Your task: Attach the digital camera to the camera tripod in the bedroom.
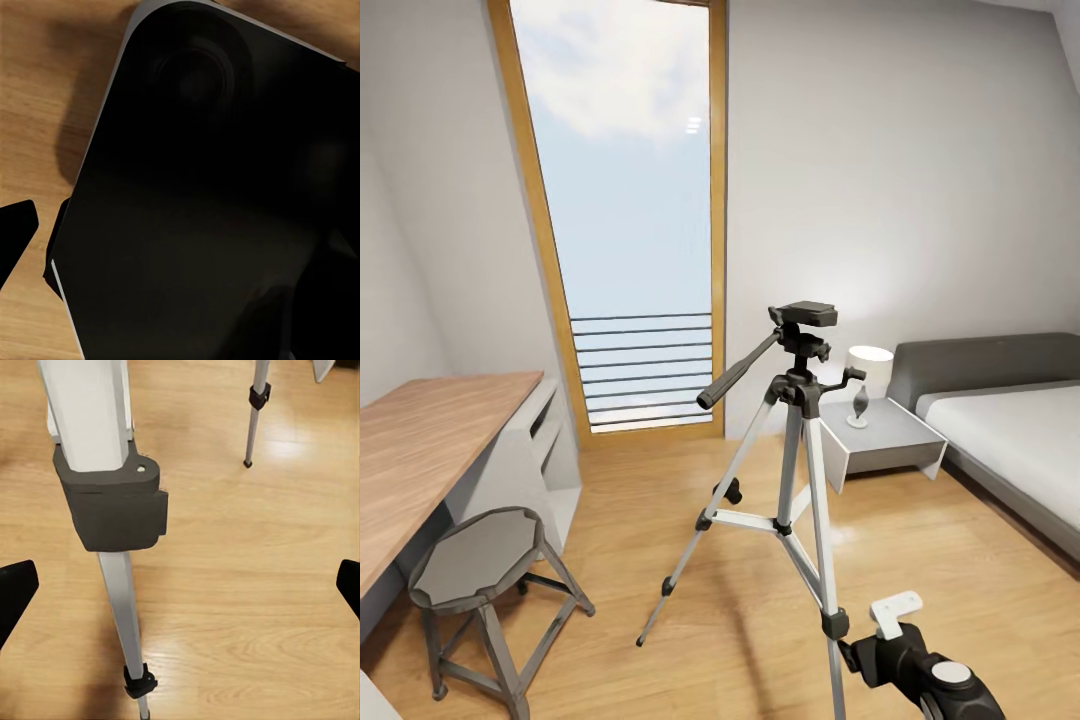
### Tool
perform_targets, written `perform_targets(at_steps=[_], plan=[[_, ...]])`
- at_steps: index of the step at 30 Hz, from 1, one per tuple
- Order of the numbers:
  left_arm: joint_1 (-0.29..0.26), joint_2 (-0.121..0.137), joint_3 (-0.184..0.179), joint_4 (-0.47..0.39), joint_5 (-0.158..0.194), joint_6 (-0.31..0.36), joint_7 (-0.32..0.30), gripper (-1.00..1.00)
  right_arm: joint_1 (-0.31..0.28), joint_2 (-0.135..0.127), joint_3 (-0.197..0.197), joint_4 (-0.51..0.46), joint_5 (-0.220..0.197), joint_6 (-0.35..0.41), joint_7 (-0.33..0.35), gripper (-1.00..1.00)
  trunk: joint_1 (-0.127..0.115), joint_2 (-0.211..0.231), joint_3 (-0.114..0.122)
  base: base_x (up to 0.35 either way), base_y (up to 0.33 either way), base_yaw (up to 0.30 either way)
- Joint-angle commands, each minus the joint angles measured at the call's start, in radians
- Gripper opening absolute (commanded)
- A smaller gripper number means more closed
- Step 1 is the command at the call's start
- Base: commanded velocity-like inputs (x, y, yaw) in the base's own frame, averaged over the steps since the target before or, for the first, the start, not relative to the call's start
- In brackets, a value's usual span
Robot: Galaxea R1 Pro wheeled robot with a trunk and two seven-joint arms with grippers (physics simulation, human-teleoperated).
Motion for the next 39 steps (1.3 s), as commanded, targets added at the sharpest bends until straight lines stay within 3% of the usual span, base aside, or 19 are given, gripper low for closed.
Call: perform_targets(at_steps=[1,39], plan=[[0.001,0.000,0.007,-0.001,0.000,-0.001,0.001,1.00,0.000,0.000,0.001,-0.006,0.011,0.005,0.007,1.00,0.000,0.000,-0.001,0.000,0.000,0.000],[0.001,0.000,0.007,-0.002,0.000,0.000,0.001,1.00,0.000,0.010,0.000,-0.029,0.010,0.007,0.006,1.00,0.000,0.000,-0.001,0.000,0.000,0.000]])
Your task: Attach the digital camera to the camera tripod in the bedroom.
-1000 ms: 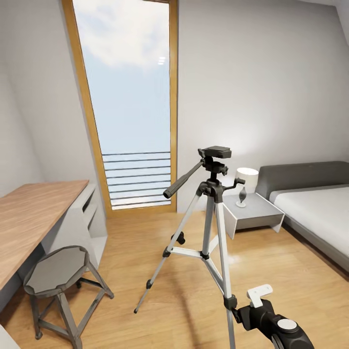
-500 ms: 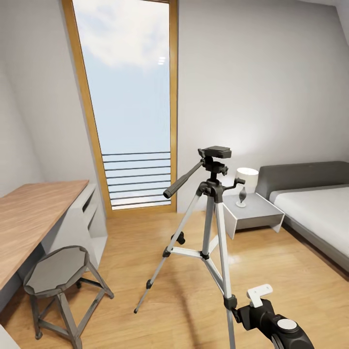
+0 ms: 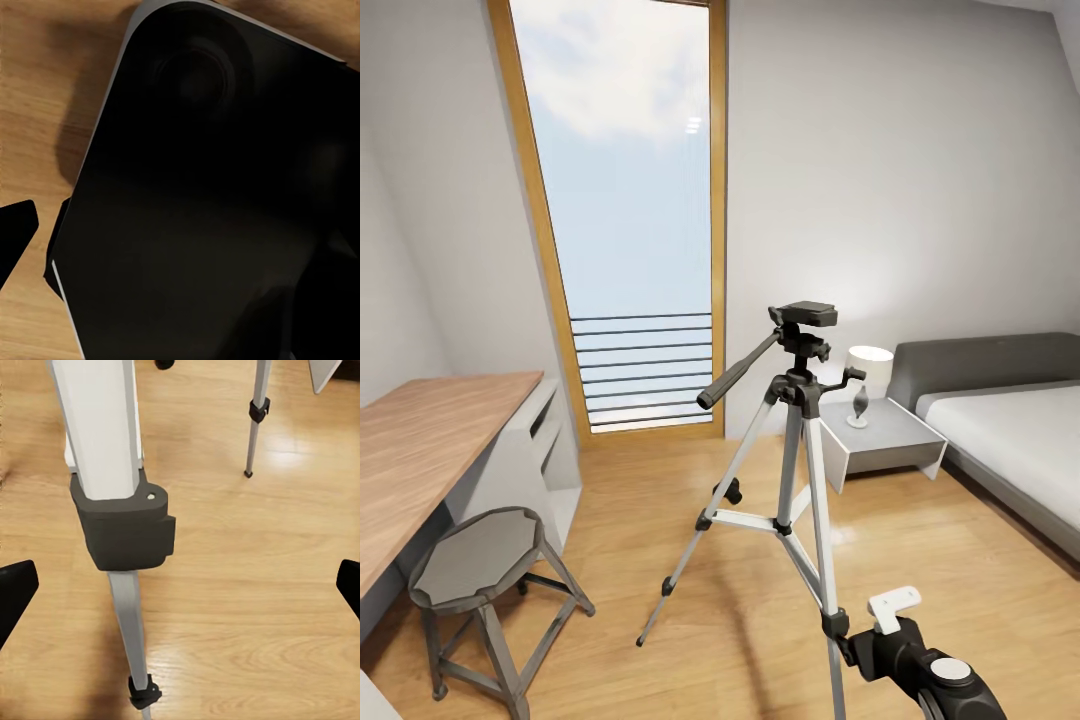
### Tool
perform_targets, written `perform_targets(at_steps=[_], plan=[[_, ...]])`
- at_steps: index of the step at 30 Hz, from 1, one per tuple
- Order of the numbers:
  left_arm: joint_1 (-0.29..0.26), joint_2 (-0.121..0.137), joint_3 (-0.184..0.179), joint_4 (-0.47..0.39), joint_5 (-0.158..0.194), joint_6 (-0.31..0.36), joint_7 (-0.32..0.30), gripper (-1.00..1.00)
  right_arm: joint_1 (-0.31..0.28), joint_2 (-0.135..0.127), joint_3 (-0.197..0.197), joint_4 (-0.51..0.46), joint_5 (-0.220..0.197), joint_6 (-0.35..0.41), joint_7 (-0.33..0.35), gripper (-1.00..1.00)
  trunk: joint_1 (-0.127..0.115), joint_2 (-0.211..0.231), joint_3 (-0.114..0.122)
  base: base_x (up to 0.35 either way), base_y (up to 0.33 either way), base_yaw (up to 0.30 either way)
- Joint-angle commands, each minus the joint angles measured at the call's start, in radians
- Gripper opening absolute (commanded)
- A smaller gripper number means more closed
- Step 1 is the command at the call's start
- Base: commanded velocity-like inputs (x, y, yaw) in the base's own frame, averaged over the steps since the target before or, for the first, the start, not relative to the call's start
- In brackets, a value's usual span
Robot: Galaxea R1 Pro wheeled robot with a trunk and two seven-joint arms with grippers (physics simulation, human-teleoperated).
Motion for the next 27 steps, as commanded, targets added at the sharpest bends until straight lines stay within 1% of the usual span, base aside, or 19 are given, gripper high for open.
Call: perform_targets(at_steps=[1,8,16,21,22,24,27], plan=[[0.001,0.000,0.007,-0.001,0.000,-0.001,0.001,1.00,0.000,0.001,0.001,-0.002,0.011,0.004,0.007,1.00,0.000,0.000,-0.001,0.000,0.000,0.000],[0.001,0.001,0.007,-0.002,0.000,-0.001,0.000,1.00,0.000,0.008,0.001,-0.002,0.011,0.001,0.007,1.00,0.000,0.000,-0.001,0.000,0.000,0.000],[0.001,0.002,0.007,-0.002,0.000,-0.001,0.000,1.00,-0.007,0.008,0.002,-0.005,0.012,-0.003,0.007,1.00,0.000,0.000,-0.001,0.000,0.000,0.000],[0.001,0.002,0.007,-0.002,0.000,-0.001,0.000,1.00,-0.059,0.008,0.002,-0.005,0.011,0.006,0.007,1.00,0.000,0.000,-0.001,0.000,0.000,0.000],[0.001,0.002,0.007,-0.002,0.000,-0.001,0.000,1.00,-0.111,0.009,0.002,-0.005,0.011,0.031,0.008,1.00,0.000,0.000,-0.001,0.000,0.000,0.000],[0.001,0.002,0.007,-0.002,0.000,-0.001,0.000,1.00,-0.144,0.013,0.002,-0.005,0.011,0.055,0.008,1.00,0.000,0.000,-0.001,0.000,0.000,0.000],[0.001,0.002,0.007,-0.001,0.000,-0.001,0.000,1.00,-0.177,0.023,0.002,-0.005,0.011,0.079,0.008,1.00,0.000,0.000,-0.001,0.000,0.000,0.000]])
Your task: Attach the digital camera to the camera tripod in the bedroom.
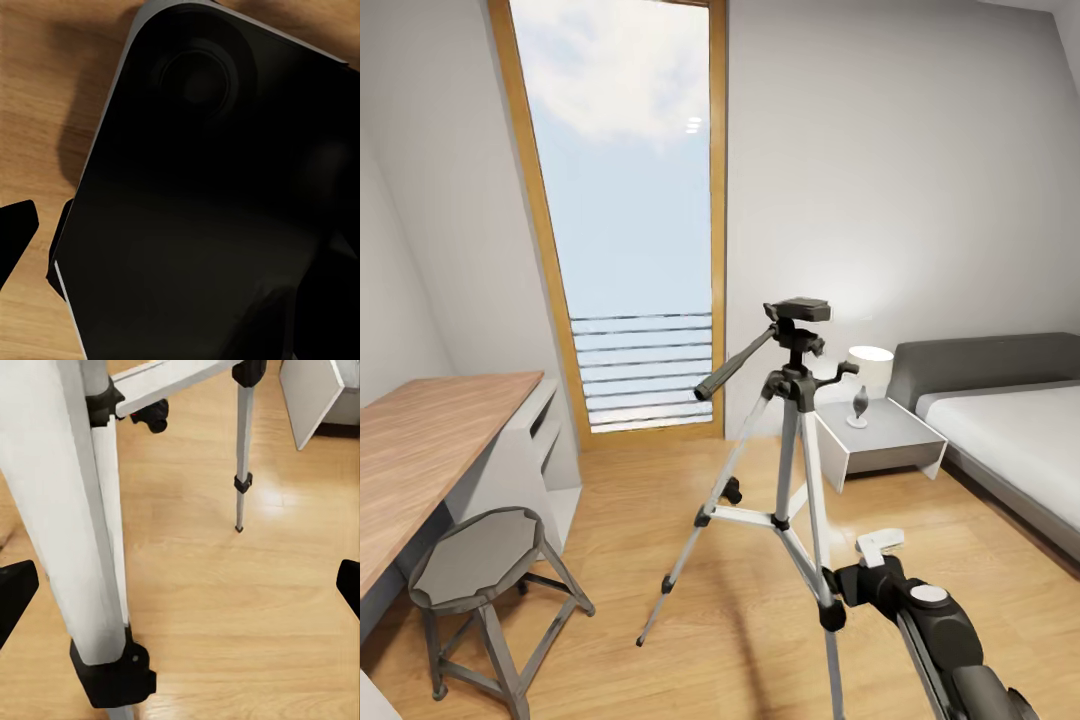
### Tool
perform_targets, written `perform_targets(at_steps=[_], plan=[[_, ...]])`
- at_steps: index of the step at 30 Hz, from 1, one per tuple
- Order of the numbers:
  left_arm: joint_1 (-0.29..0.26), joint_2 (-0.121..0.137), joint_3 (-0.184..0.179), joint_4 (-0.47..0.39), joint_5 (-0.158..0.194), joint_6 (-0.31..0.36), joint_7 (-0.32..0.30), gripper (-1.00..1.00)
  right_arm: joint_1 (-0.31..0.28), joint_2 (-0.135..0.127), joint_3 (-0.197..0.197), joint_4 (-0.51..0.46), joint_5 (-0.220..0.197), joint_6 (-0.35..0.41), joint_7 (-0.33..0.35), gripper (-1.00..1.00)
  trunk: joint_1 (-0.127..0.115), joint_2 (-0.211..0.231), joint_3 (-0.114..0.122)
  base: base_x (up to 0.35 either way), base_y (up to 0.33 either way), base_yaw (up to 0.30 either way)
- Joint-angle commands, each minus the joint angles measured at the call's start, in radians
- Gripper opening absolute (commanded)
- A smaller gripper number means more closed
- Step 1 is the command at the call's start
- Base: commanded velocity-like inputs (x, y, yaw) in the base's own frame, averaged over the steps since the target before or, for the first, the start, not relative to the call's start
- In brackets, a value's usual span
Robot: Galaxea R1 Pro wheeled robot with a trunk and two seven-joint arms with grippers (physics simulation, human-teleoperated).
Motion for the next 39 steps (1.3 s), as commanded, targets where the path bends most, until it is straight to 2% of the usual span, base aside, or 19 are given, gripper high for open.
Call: perform_targets(at_steps=[1,2,3,6,7,13,28,34,39], plan=[[0.001,0.000,0.008,-0.002,0.000,-0.001,0.001,1.00,-0.011,0.004,0.001,-0.001,0.011,0.012,0.007,1.00,0.000,0.000,-0.001,0.000,0.000,0.000],[0.001,0.000,0.008,-0.002,0.000,-0.001,0.001,1.00,-0.028,0.013,0.001,-0.001,0.011,0.026,0.007,1.00,0.000,0.000,-0.001,0.000,0.000,0.000],[0.001,0.000,0.008,-0.002,0.000,-0.001,0.001,1.00,-0.059,0.042,0.001,-0.001,0.011,0.051,0.006,1.00,0.000,0.000,-0.001,0.000,0.000,0.000],[0.001,0.000,0.008,-0.002,0.000,-0.001,0.001,1.00,-0.078,0.065,0.001,0.000,0.011,0.064,0.006,1.00,0.000,0.000,-0.001,0.000,0.000,0.000],[0.001,0.000,0.008,-0.002,0.000,0.000,0.001,1.00,-0.094,0.087,0.001,0.000,0.011,0.070,0.006,1.00,0.000,0.000,-0.001,0.000,0.000,0.000],[0.001,0.000,0.008,-0.002,0.000,0.000,0.001,1.00,-0.124,0.118,0.002,0.005,0.013,0.080,0.006,1.00,0.000,0.000,-0.001,0.000,0.000,0.000],[0.001,0.000,0.008,-0.002,0.000,-0.001,0.002,1.00,-0.152,0.130,0.002,0.006,0.013,0.111,0.006,1.00,0.000,0.000,-0.001,0.000,0.000,0.000],[0.001,0.000,0.008,-0.002,0.000,-0.001,0.001,1.00,-0.208,0.132,0.001,0.008,0.011,0.120,0.006,1.00,0.000,0.000,-0.001,0.000,0.000,0.000],[0.001,0.000,0.008,-0.002,0.000,-0.001,0.001,1.00,-0.263,0.139,0.001,0.007,0.011,0.164,0.006,1.00,0.000,0.000,-0.001,0.000,0.000,0.000]])
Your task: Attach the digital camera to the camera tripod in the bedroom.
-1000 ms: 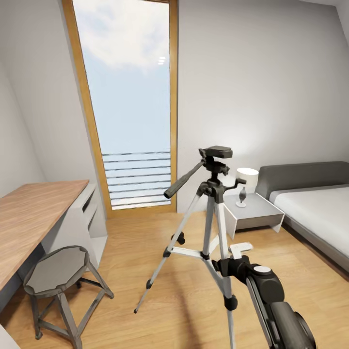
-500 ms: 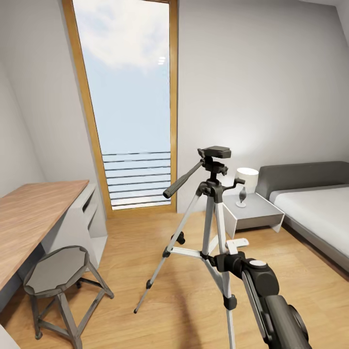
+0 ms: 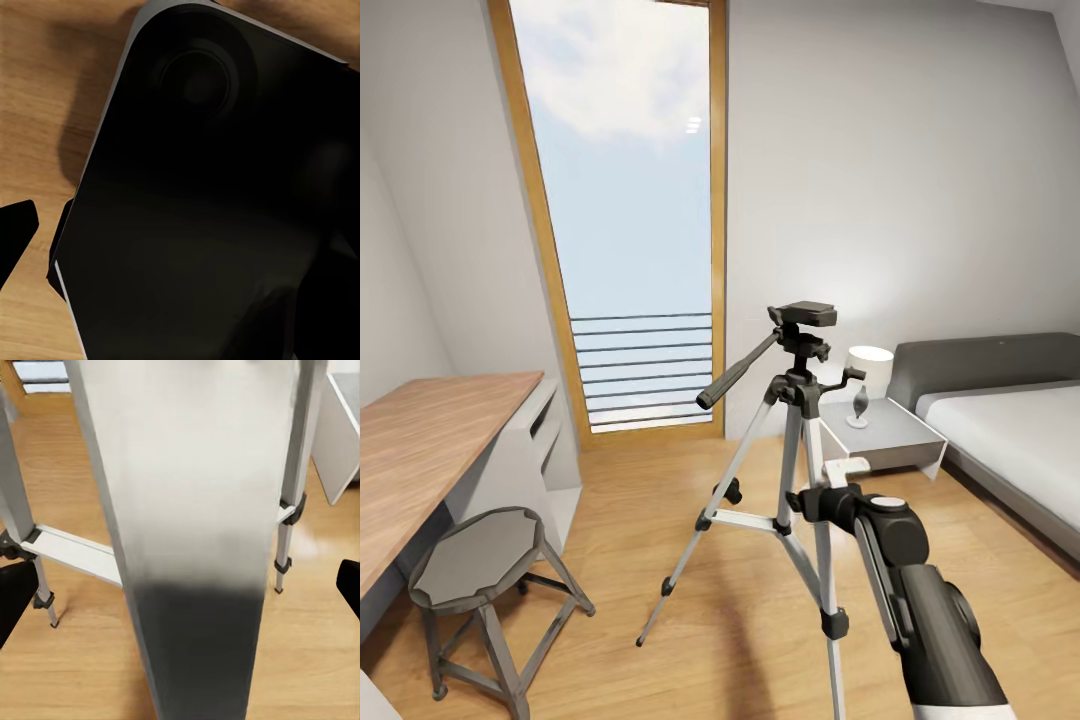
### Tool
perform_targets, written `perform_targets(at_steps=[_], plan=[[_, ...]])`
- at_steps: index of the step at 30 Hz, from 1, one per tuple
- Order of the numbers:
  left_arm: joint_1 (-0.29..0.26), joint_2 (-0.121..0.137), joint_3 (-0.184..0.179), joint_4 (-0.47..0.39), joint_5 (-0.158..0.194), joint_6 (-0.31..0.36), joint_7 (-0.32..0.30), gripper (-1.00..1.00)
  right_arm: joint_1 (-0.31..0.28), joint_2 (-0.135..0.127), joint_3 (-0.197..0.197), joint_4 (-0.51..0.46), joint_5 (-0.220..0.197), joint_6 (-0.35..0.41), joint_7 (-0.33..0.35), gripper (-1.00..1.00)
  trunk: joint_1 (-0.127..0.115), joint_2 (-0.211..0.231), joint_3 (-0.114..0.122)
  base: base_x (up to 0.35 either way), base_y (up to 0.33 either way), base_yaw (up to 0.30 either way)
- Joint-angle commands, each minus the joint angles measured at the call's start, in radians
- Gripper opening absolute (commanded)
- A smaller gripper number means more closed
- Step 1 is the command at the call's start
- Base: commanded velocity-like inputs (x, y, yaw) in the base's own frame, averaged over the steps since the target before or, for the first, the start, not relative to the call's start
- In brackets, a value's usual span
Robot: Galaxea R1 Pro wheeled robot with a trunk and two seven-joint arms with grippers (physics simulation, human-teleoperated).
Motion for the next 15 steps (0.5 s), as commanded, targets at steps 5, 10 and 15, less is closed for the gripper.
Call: perform_targets(at_steps=[5,10,15], plan=[[0.001,0.000,0.008,-0.002,0.000,-0.001,0.001,1.00,-0.047,0.006,0.000,-0.002,0.011,0.044,0.009,1.00,0.000,0.000,-0.001,0.000,0.000,0.000],[0.001,0.000,0.008,-0.002,0.000,0.000,0.001,1.00,-0.081,0.007,0.000,-0.004,0.012,0.080,0.009,1.00,0.000,0.000,-0.001,0.000,0.000,0.000],[0.001,0.000,0.008,-0.002,0.000,0.000,0.001,1.00,-0.122,0.007,0.000,-0.006,0.012,0.103,0.009,1.00,0.000,0.000,-0.001,0.000,0.000,0.000]])
